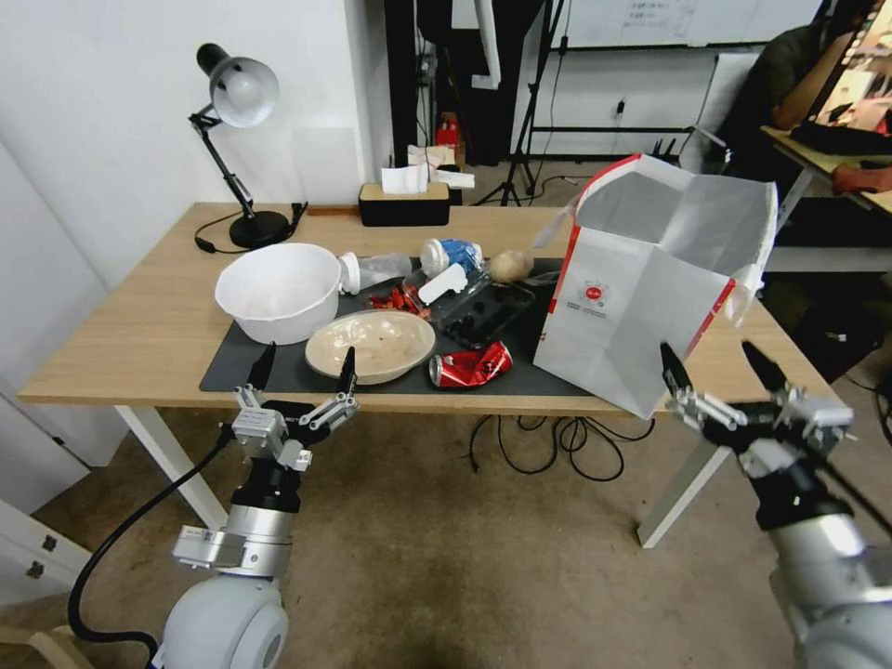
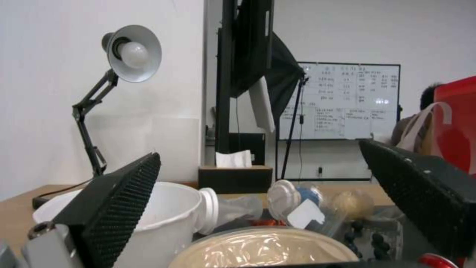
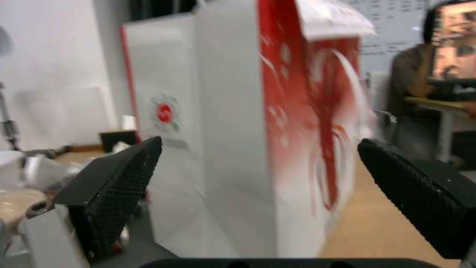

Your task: Pick up the food delivery bag from the floor and place it on the table.

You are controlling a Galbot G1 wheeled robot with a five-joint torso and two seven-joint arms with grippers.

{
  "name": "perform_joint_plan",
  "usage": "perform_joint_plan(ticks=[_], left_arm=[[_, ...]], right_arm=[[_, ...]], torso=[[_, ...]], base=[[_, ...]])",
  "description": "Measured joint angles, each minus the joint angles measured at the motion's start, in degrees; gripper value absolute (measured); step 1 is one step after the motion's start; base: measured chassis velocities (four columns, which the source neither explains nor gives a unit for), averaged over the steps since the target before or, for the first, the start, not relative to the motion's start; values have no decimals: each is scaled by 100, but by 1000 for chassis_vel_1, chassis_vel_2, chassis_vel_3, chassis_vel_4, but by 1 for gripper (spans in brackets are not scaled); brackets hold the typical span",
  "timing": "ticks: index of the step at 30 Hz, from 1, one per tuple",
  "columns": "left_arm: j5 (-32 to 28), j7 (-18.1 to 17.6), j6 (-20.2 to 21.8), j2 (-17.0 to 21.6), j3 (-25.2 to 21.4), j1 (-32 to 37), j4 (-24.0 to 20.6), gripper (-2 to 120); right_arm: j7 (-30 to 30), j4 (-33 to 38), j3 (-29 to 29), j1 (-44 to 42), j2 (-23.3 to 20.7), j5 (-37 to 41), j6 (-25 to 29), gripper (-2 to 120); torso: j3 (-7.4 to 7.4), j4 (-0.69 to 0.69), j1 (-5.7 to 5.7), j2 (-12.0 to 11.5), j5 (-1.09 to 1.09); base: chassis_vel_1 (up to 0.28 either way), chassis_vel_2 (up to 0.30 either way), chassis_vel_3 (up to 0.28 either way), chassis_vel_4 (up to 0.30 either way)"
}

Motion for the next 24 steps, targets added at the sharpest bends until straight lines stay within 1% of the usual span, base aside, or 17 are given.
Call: perform_joint_plan(ticks=[2, 5, 9, 12, 17, 24], left_arm=[[3, -2, -10, 0, -6, 2, 13, 100], [2, -33, -12, 36, -22, -9, 80, 100], [-5, -39, -17, 63, -30, -25, 146, 100], [-4, -38, -31, 70, -29, -26, 242, 100], [7, -42, -5, 66, -5, -47, 277, 100], [34, -41, 92, 27, 58, -77, 294, 100]], right_arm=[[62, -64, -48, -28, 81, -101, 60, 100], [218, -263, -201, -115, 325, -467, 209, 100], [308, -414, -329, -148, 453, -718, 298, 100], [465, -649, -549, -160, 646, -1035, 386, 100], [553, -864, -696, -126, 779, -1186, 472, 100], [591, -948, -769, -137, 810, -1298, 550, 100]], torso=[[0, 0, 0, 0, 0], [0, 0, 0, 0, 0], [0, 0, 0, -1, 0], [0, 0, 0, 0, 0], [0, 0, 0, 0, 0], [0, 0, 0, 0, 0]], base=[[0, 0, 0, 0], [0, 0, 0, 0], [0, 0, 0, 0], [0, 0, 0, 0], [0, 0, 0, 0], [0, 0, 0, 0]])
